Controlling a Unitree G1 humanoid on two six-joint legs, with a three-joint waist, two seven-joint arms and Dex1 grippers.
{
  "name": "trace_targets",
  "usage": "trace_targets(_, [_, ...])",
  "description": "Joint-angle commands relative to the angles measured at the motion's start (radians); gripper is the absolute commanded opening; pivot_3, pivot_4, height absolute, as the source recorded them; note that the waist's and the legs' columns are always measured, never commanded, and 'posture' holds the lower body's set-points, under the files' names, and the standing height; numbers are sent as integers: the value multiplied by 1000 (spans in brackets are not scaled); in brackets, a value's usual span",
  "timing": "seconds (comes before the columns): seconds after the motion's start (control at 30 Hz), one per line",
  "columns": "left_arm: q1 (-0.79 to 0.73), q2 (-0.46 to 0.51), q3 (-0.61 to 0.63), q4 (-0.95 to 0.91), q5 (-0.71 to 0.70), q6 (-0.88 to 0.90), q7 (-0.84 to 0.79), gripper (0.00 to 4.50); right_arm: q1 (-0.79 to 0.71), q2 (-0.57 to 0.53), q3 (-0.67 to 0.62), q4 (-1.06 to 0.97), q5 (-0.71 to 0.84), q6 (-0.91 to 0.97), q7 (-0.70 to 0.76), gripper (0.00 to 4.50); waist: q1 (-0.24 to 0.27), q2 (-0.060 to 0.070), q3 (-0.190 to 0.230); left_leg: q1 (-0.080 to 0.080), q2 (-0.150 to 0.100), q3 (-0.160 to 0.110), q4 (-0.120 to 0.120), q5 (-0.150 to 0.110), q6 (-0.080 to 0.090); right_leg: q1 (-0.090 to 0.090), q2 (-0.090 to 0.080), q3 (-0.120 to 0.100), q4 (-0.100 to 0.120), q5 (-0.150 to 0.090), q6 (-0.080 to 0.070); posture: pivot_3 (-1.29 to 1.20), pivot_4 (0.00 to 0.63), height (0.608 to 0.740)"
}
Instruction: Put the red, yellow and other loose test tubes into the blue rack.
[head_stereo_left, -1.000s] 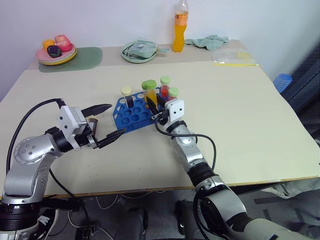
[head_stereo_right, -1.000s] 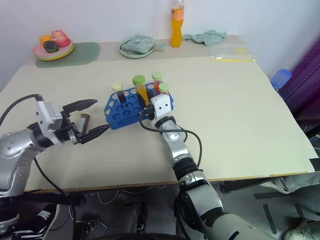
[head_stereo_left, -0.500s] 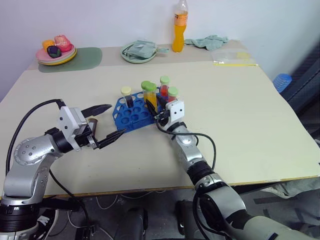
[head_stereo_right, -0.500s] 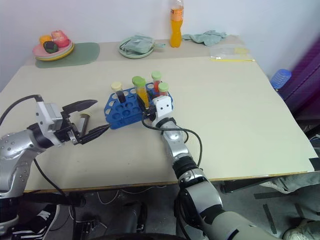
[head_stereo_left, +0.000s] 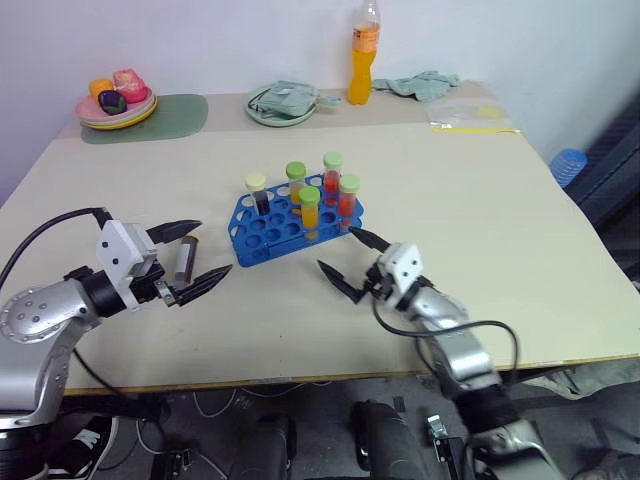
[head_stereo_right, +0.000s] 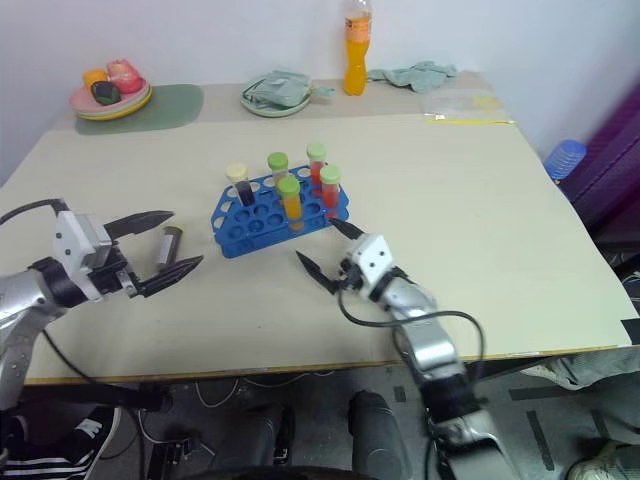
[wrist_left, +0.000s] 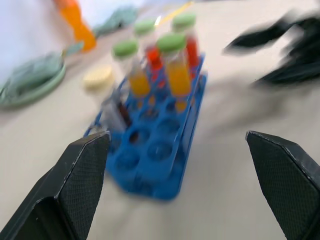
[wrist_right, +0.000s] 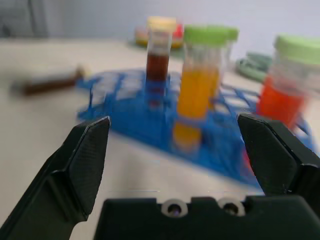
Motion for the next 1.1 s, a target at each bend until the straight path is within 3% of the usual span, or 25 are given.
trace_targets(0.03, [-53, 62, 25, 79, 118, 101, 130, 4500, -12, -75, -49, -158, 74, 64, 63, 4470, 0, 0, 1, 3, 0, 0, 0, 0, 0, 2, 1, 0, 0, 0, 0, 0, 150, 740])
trace_targets(0.1, [-122, 93, 15, 125, 119, 225, 177, 4500, -40, -130, -80, -187, 100, 95, 95, 4470, 1, -1, 1, 10, 1, -1, -1, 0, 1, 10, 5, 0, -2, -1, -1, 0, 150, 740])
trace_targets(0.3, [-305, 260, -88, 184, 85, 694, 167, 4500, -97, -222, -103, -217, 154, 162, 177, 4470, 1, -5, 2, 10, 1, -1, -1, -1, 2, 11, 5, 0, -2, -1, 0, 0, 150, 740])
trace_targets(0.43, [-635, 259, -235, 455, 41, 940, 72, 4500, -100, -253, -106, -273, 221, 187, 248, 4470, 9, -6, 3, 9, 0, -1, 0, -1, 2, 10, 5, -1, -2, -1, 0, 0, 150, 740])
trace_targets(0.57, [-863, 225, -442, 687, 100, 985, -47, 4500, -137, -251, -90, -246, 224, 186, 278, 4470, 9, -6, 3, 9, -1, -1, 1, -1, 2, 11, 4, -1, -2, -1, 0, 0, 150, 740])
trace_targets(0.77, [-1056, 144, -664, 958, 213, 960, -179, 4500, -148, -234, -82, -246, 225, 198, 272, 4470, 2, -7, 3, 8, -1, 0, 1, -1, 2, 9, 5, -1, -2, -1, 0, 0, 150, 740])
trace_targets(0.97, [-1168, 90, -788, 1119, 296, 962, -308, 4500, -98, -247, -84, -261, 205, 175, 276, 4470, 3, -9, 4, 7, 0, 0, 1, -1, 2, 8, 5, 0, -2, -1, 0, 0, 150, 740])
trace_targets(1.1, [-1194, 54, -799, 1182, 325, 996, -329, 4500, -89, -246, -88, -266, 201, 173, 270, 4470, 4, -9, 4, 7, -1, 0, 1, -1, 2, 9, 4, 0, -2, -1, 1, 0, 150, 740])
